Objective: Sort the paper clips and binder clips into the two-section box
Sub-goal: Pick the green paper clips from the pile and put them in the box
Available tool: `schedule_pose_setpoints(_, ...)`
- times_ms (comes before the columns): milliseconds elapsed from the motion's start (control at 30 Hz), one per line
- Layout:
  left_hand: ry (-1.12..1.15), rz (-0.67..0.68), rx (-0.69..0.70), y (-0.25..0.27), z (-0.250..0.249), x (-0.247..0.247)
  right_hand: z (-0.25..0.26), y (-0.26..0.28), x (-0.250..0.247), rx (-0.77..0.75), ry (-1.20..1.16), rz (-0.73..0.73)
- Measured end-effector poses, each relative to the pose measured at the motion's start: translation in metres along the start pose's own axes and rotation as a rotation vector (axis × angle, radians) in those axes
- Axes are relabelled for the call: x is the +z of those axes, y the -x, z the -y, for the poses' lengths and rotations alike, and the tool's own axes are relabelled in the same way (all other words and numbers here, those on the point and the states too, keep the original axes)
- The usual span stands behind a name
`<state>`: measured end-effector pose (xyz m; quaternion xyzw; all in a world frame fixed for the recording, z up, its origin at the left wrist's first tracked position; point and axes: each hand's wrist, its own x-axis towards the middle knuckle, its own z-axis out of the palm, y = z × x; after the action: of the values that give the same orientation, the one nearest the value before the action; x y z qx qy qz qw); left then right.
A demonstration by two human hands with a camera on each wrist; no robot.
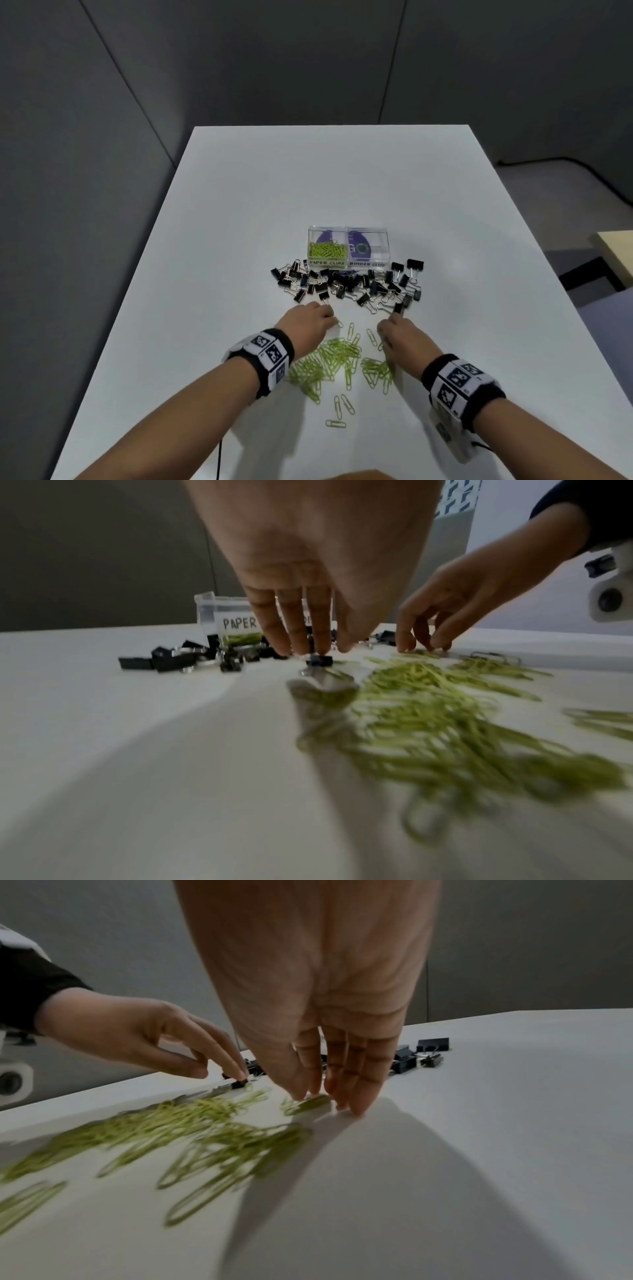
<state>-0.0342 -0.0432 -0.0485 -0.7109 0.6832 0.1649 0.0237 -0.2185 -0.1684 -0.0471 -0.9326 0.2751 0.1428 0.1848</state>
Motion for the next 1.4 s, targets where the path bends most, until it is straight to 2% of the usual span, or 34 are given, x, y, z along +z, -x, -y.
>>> schedule_pose_setpoints(167,0.004,-0.096,-0.192,0.006,-0.004,0.01,0.021,0.015,0.013,-0.03,0.026,-0.03)
schedule_pose_setpoints(300,-0.001,-0.085,-0.29,-0.005,-0.005,0.011,0.021,0.03,0.02,0.121,0.002,-0.039)
schedule_pose_setpoints(367,0.008,-0.083,-0.326,-0.01,-0.001,0.01,0.02,0.035,0.025,0.122,-0.027,-0.036)
schedule_pose_setpoints(467,0.062,-0.142,-0.389,-0.011,0.007,0.004,0.03,0.032,0.029,0.016,-0.074,-0.028)
schedule_pose_setpoints(567,0.072,-0.17,-0.362,0.0,0.003,-0.006,0.044,0.027,0.018,-0.056,-0.093,-0.035)
schedule_pose_setpoints(633,0.074,-0.094,-0.318,0.015,-0.005,-0.008,0.049,0.026,0.008,-0.093,-0.065,-0.033)
schedule_pose_setpoints(767,0.105,0.043,-0.317,0.06,-0.017,0.006,0.049,0.038,0.005,-0.199,0.076,0.095)
schedule_pose_setpoints(867,0.111,0.119,-0.297,0.083,-0.018,0.017,0.049,0.05,0.021,-0.383,0.146,0.107)
schedule_pose_setpoints(967,0.159,0.108,-0.306,0.084,-0.02,0.024,0.055,0.057,0.042,-0.542,0.22,0.056)
schedule_pose_setpoints(1067,0.26,0.042,-0.35,0.071,-0.03,0.025,0.062,0.048,0.051,-0.609,0.262,-0.046)
schedule_pose_setpoints(1167,0.308,0.028,-0.372,0.053,-0.036,0.02,0.061,0.032,0.047,-0.526,0.225,-0.125)
schedule_pose_setpoints(1233,0.286,0.019,-0.364,0.044,-0.036,0.016,0.056,0.023,0.035,-0.388,0.141,-0.162)
schedule_pose_setpoints(1333,0.205,-0.022,-0.352,0.037,-0.029,0.012,0.049,0.009,0.019,-0.195,0.073,-0.056)
schedule_pose_setpoints(1400,0.145,0.007,-0.332,0.036,-0.025,0.012,0.046,0.002,0.012,-0.152,0.044,0.016)
